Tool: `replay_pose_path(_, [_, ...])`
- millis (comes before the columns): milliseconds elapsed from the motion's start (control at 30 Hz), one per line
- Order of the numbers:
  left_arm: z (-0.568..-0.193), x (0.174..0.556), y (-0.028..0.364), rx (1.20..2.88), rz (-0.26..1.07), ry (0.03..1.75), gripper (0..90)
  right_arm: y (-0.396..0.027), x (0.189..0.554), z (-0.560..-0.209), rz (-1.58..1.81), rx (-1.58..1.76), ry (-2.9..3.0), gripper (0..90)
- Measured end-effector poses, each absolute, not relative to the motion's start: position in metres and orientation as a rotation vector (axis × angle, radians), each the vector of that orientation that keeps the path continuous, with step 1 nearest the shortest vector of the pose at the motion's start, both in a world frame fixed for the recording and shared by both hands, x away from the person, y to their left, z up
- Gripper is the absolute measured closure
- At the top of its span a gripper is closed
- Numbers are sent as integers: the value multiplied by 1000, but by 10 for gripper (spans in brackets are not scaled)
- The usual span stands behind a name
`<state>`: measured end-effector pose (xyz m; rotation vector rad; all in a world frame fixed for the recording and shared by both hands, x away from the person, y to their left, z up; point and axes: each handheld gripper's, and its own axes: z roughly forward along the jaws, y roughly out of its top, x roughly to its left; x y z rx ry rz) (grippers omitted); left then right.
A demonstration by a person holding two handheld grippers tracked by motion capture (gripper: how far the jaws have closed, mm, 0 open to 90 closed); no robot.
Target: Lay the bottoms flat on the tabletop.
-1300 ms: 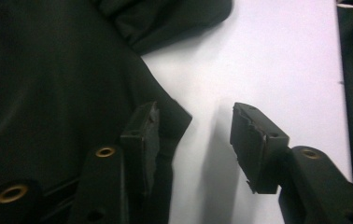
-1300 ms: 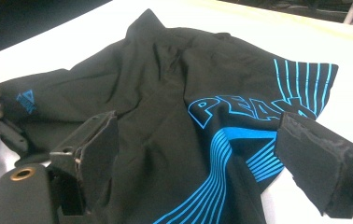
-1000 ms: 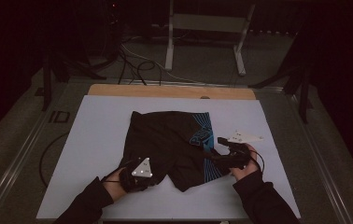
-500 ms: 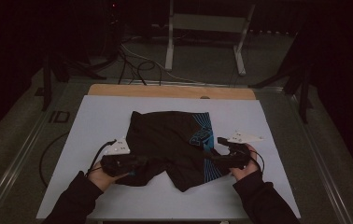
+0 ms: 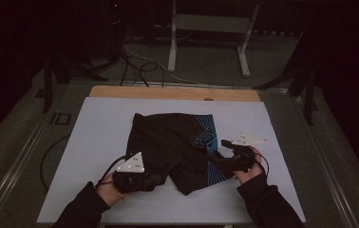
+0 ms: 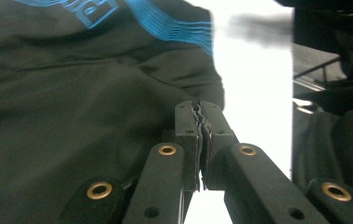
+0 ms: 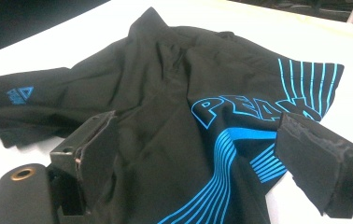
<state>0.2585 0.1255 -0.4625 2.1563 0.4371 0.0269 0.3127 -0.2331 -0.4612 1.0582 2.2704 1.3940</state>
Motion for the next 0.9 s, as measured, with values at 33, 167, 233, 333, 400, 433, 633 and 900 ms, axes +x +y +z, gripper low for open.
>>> replay_pose_path(33, [-463, 257, 123, 2166, 14, 426, 875, -233, 312, -461, 1395, 1056, 2270, 141])
replay_pose_path(167, [-468, 255, 118, 2159, -34, 392, 849, -234, 312, -461, 1401, 1055, 2268, 140])
replay_pose_path(233, [-466, 254, 119, 2146, -24, 388, 674, -235, 311, -460, 1401, 1054, 2266, 140])
replay_pose_path(333, [-463, 255, 121, 2146, 17, 403, 420, -237, 311, -460, 1402, 1065, 2262, 140])
replay_pose_path(400, [-463, 254, 121, 2144, 20, 403, 325, -239, 310, -460, 1402, 1068, 2256, 140])
replay_pose_path(433, [-463, 253, 120, 2142, 30, 405, 293, -240, 309, -460, 1405, 1069, 2255, 140])
replay_pose_path(633, [-464, 246, 103, 2157, 19, 357, 263, -245, 305, -463, 1408, 1074, 2252, 140])
replay_pose_path(900, [-462, 246, 73, 2160, -2, 325, 370, -252, 301, -466, 1404, 1091, 2248, 141])
